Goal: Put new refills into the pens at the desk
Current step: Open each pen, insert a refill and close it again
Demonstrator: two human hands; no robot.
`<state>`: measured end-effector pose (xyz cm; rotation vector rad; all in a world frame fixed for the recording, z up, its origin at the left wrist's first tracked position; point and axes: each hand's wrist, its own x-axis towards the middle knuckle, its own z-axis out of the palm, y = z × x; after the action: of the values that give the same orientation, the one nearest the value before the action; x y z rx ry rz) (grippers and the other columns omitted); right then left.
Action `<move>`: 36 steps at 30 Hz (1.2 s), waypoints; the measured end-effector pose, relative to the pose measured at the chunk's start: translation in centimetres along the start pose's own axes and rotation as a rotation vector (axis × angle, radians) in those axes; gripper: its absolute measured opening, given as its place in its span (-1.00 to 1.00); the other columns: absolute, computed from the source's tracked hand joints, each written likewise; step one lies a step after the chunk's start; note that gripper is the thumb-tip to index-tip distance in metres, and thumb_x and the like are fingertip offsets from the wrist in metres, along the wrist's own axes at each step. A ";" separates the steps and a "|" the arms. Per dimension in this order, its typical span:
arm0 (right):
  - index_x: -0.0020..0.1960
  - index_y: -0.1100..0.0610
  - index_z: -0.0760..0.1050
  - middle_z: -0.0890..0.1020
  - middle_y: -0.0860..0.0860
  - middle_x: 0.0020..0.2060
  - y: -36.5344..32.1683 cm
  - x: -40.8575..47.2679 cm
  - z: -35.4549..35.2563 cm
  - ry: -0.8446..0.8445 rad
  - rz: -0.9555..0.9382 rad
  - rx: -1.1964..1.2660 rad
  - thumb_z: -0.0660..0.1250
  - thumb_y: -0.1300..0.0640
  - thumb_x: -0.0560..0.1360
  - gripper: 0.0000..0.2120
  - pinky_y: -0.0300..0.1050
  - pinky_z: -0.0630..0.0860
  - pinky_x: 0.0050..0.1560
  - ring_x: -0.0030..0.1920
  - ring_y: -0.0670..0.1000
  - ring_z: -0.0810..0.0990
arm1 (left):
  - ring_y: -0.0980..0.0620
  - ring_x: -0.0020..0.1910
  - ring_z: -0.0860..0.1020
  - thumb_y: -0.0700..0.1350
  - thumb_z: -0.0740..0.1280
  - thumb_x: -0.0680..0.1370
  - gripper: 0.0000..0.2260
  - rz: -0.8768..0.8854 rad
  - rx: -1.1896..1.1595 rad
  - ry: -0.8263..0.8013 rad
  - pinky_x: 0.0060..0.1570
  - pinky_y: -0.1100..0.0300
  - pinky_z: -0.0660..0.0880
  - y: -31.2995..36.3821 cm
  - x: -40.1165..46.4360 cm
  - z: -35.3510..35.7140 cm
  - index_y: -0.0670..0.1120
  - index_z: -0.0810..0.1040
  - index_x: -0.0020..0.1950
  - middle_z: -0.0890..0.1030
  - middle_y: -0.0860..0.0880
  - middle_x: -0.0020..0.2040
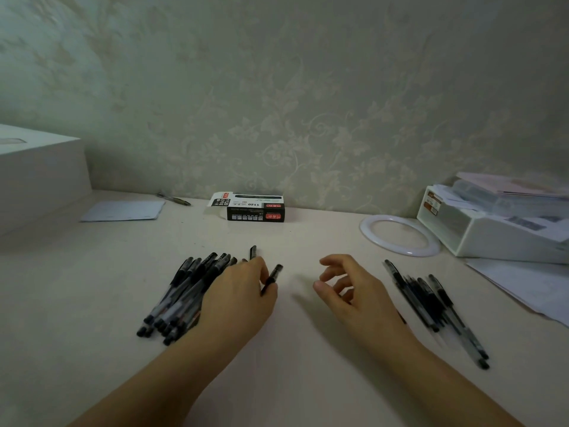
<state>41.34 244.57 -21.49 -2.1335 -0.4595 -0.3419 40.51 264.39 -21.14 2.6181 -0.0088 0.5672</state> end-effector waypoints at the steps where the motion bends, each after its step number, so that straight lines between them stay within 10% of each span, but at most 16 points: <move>1: 0.21 -0.08 0.46 0.59 -0.16 -0.03 -0.1 -0.1 0.1 -0.015 -0.011 -0.012 0.38 0.02 0.53 -0.73 -0.34 0.49 -0.12 -0.14 -0.19 0.54 | 0.12 -0.28 0.50 0.04 0.27 0.53 -0.89 -0.007 0.021 -0.005 -0.31 0.17 0.48 -0.1 0.0 0.2 0.03 0.46 -0.10 0.51 0.09 -0.29; 25: 0.08 -0.03 0.55 0.58 -0.16 -0.08 0.6 0.2 -0.9 0.021 -0.045 -0.168 0.39 0.10 0.52 -0.86 -0.25 0.50 -0.14 -0.19 -0.12 0.55 | 0.05 -0.18 0.43 0.03 0.26 0.54 -0.85 -0.064 0.130 -0.008 -0.32 0.20 0.41 -0.7 0.5 0.6 0.02 0.34 -0.01 0.36 0.03 -0.09; 36: 0.05 0.10 0.52 0.59 0.01 -0.09 3.9 1.1 -7.8 0.240 0.393 -0.667 0.34 -0.03 0.55 -0.80 -0.08 0.49 -0.17 -0.12 0.03 0.56 | 0.13 -0.30 0.36 -0.02 0.32 0.52 -0.91 0.209 -0.059 0.047 -0.33 0.27 0.28 1.0 -0.1 0.3 0.07 0.44 -0.15 0.38 0.12 -0.30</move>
<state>43.47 236.29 -19.51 -2.7057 0.2579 -0.5708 40.47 263.36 -21.00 2.5626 -0.2824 0.6885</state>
